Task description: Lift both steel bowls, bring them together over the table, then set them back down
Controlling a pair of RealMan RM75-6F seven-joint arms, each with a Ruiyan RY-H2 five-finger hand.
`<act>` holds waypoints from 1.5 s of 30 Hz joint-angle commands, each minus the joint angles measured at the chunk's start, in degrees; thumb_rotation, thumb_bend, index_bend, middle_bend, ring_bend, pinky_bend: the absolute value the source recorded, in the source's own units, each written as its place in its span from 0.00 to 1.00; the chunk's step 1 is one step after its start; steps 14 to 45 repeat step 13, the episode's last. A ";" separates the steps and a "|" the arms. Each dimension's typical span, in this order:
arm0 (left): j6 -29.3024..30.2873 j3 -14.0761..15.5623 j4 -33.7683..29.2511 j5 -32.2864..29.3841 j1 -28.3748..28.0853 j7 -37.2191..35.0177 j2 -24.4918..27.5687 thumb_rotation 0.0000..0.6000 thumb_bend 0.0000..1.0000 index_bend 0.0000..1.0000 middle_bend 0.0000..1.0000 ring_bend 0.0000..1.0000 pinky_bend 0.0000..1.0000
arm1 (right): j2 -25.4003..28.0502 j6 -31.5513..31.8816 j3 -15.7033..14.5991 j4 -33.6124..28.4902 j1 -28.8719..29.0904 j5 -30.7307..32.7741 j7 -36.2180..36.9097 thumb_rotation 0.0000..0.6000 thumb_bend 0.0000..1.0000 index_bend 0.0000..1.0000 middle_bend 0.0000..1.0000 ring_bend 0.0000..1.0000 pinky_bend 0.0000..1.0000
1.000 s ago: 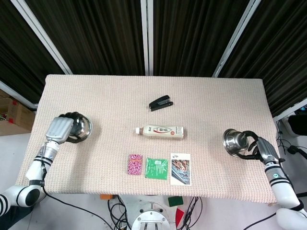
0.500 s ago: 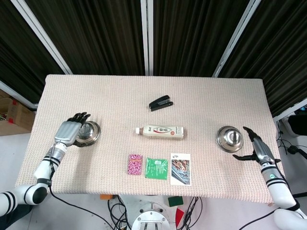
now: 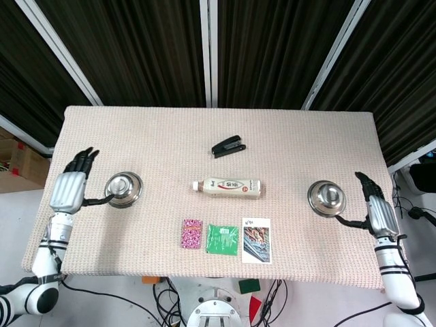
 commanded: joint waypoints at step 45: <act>13.14 8.65 -7.68 7.81 14.46 8.05 -1.42 0.75 0.00 0.00 0.00 0.00 0.16 | -2.93 10.81 -5.60 -4.12 -9.45 -1.17 -28.37 1.00 0.00 0.00 0.00 0.00 0.00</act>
